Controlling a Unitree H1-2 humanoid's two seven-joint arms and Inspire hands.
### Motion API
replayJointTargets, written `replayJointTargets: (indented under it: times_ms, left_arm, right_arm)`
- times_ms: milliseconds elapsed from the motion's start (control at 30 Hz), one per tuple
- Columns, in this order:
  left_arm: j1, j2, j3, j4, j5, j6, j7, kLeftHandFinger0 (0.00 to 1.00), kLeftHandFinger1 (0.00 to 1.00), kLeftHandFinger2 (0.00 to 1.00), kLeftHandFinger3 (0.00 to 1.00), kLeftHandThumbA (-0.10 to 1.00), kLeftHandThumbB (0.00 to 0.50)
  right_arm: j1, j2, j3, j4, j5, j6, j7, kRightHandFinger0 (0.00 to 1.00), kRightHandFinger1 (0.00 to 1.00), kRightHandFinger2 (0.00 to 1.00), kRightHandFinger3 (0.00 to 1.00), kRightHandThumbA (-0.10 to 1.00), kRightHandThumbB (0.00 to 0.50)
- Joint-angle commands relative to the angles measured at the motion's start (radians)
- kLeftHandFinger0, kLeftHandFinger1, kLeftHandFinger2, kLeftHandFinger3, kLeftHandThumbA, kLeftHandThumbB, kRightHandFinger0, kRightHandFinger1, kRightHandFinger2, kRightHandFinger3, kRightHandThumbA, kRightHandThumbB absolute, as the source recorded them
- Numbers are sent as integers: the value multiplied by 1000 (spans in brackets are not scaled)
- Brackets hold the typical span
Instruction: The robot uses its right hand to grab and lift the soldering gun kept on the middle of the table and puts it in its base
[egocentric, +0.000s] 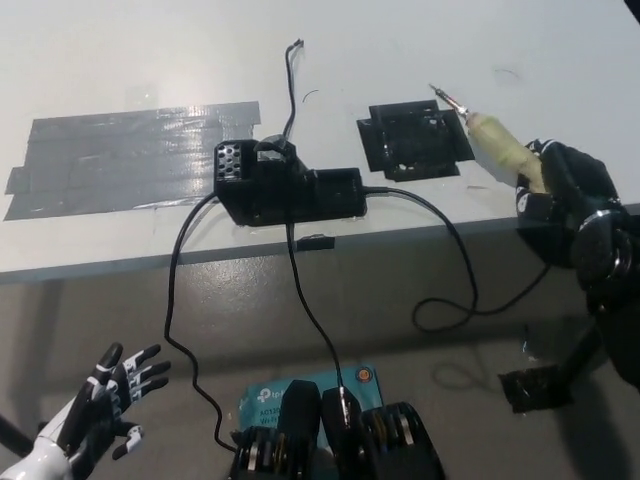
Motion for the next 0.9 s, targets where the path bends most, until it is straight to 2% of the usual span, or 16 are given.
replayJointTargets:
  times_ms: [0,33,67,133,200,233,300,333,367,433,567,600,667,700,833,867]
  left_arm:
    - [8,37,3,1,8,-46,-28,1000,1000,1000,1000,1000,160]
    - [9,36,5,-3,8,-34,-22,1000,1000,1000,1000,1000,157]
    - [10,38,8,-3,0,-31,-27,1000,1000,1000,1000,1000,161]
    - [12,38,12,0,-4,-25,-26,990,1000,1000,1000,1000,160]
    - [15,39,13,-1,-2,-23,-26,983,1000,1000,1000,1000,146]
    - [16,39,11,-1,5,-24,-22,977,1000,1000,1000,1000,148]
    - [17,36,11,-1,11,-26,-17,973,1000,1000,1000,1000,165]
    - [17,36,11,-3,12,-26,-17,973,1000,1000,1000,1000,167]
    - [19,36,12,-9,14,-11,-11,983,1000,1000,1000,1000,149]
    - [19,35,14,-8,10,-14,-14,999,1000,1000,1000,1000,153]
    - [17,32,16,-6,8,-11,-13,1000,1000,1000,1000,1000,189]
    - [16,32,17,-3,4,-11,-15,1000,1000,1000,1000,1000,192]
    - [21,30,13,-7,12,-6,-10,998,1000,1000,1000,1000,191]
    - [21,32,12,-8,12,-8,-13,1000,1000,1000,1000,1000,204]
    - [25,31,17,-9,5,-7,-15,1000,1000,1000,1000,1000,217]
    - [26,31,19,-11,4,-1,-12,1000,1000,1000,1000,1000,218]
  right_arm:
    - [-37,-21,-19,-49,55,-59,-35,144,429,725,496,-100,14]
    - [-38,-34,-6,-55,39,-80,-43,78,350,616,336,-100,1]
    - [-44,-60,22,-39,18,-168,-78,3,246,529,173,-100,0]
    - [-49,-94,59,-55,-12,-209,-71,0,250,597,293,-100,0]
    - [-56,-113,85,-61,-30,-226,-78,0,266,641,493,-100,2]
    - [-64,-134,108,-82,-50,-238,-73,0,241,632,529,-100,5]
    - [-69,-151,127,-106,-56,-237,-54,0,248,652,537,-100,0]
    - [-78,-160,142,-111,-65,-242,-44,0,286,687,538,-100,0]
    - [-91,-168,153,-120,-67,-251,-34,0,322,686,459,-100,0]
    - [-106,-172,169,-115,-75,-274,-52,0,310,651,374,-100,1]
    - [-111,-173,172,-134,-68,-312,-78,0,260,584,305,-100,0]
    - [-115,-175,178,-137,-78,-318,-76,0,304,648,377,-100,1]
    - [-119,-177,184,-144,-84,-339,-79,0,317,709,472,-100,0]
    - [-120,-177,182,-154,-83,-344,-78,0,313,709,482,-100,12]
    - [-130,-176,190,-165,-89,-362,-56,0,314,714,528,-100,6]
    - [-133,-176,193,-167,-93,-365,-49,0,301,695,513,-100,0]
